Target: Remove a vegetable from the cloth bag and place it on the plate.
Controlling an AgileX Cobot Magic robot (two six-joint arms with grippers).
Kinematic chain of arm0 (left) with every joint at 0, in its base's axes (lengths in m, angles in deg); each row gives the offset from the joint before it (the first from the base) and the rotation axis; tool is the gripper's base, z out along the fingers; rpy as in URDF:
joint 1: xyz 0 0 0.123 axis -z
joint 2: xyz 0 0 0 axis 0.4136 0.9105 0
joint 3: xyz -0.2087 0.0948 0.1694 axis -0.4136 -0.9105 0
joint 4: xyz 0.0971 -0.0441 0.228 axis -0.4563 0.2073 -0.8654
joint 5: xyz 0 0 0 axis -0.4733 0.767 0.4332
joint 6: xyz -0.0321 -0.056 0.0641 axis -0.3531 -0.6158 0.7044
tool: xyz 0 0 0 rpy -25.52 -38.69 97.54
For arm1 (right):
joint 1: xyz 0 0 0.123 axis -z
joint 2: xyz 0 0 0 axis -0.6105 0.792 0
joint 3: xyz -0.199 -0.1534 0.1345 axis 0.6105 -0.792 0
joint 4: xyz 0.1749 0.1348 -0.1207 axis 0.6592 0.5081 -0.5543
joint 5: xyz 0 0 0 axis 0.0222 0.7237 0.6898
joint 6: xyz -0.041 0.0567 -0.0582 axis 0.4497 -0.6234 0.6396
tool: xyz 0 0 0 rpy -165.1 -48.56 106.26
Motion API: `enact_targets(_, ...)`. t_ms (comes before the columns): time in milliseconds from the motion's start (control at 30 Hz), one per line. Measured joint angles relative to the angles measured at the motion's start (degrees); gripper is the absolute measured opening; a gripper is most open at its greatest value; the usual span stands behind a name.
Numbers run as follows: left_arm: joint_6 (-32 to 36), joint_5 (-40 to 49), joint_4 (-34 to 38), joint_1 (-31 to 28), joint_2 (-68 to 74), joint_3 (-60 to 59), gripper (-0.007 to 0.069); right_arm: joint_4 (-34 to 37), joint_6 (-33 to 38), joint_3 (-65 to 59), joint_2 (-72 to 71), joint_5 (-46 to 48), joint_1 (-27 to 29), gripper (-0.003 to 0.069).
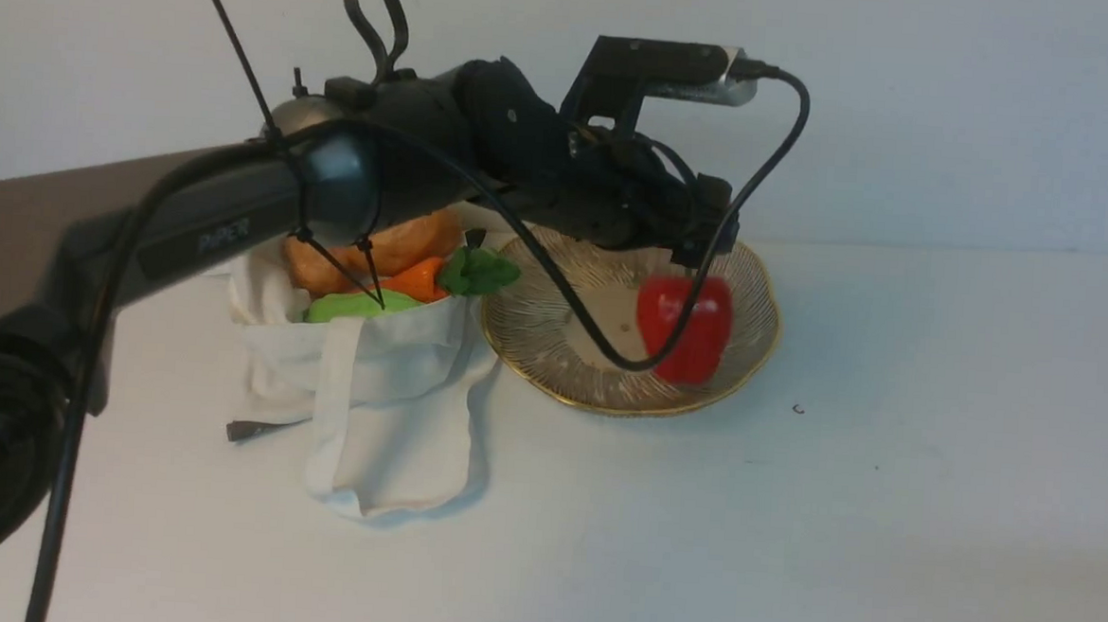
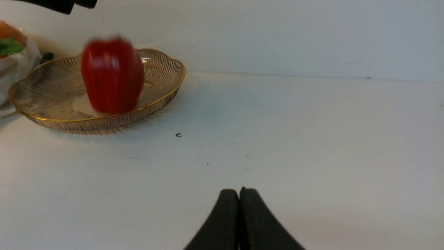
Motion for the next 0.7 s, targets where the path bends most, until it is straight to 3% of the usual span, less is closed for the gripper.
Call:
enact_targets(200, -1.91, 0.70, 0.00, -0.04, 1.23, 0.00, 0.0626, 0.00, 0.00, 0.00, 0.00, 0.00, 0.00, -0.0015)
enact_targets(333, -1.98, 4.82, -0.12, -1.29, -0.22, 0.56, 0.0613, 0.00, 0.00, 0.00, 0.00, 0.00, 0.00, -0.0015)
enact_targets(400, -2.04, 10.36, -0.40, -2.58, -2.11, 1.32, 0.0567, 0.00, 0.00, 0.00, 0.00, 0.00, 0.00, -0.0015)
enact_targets(533, -2.30, 32.42, -2.68, -8.15, -11.98, 5.18, 0.0215, 0.00, 0.00, 0.00, 0.00, 0.00, 0.00, -0.0015)
enact_targets(600, -2.25, 38.82, -4.65, -9.89, -15.98, 5.94, 0.0088, 0.00, 0.00, 0.00, 0.00, 0.00, 0.00, -0.0015)
enact_targets(700, -2.20, 45.30, -9.11, -12.02, -21.97, 6.08, 0.0014, 0.00, 0.00, 0.00, 0.00, 0.00, 0.00, -0.0015)
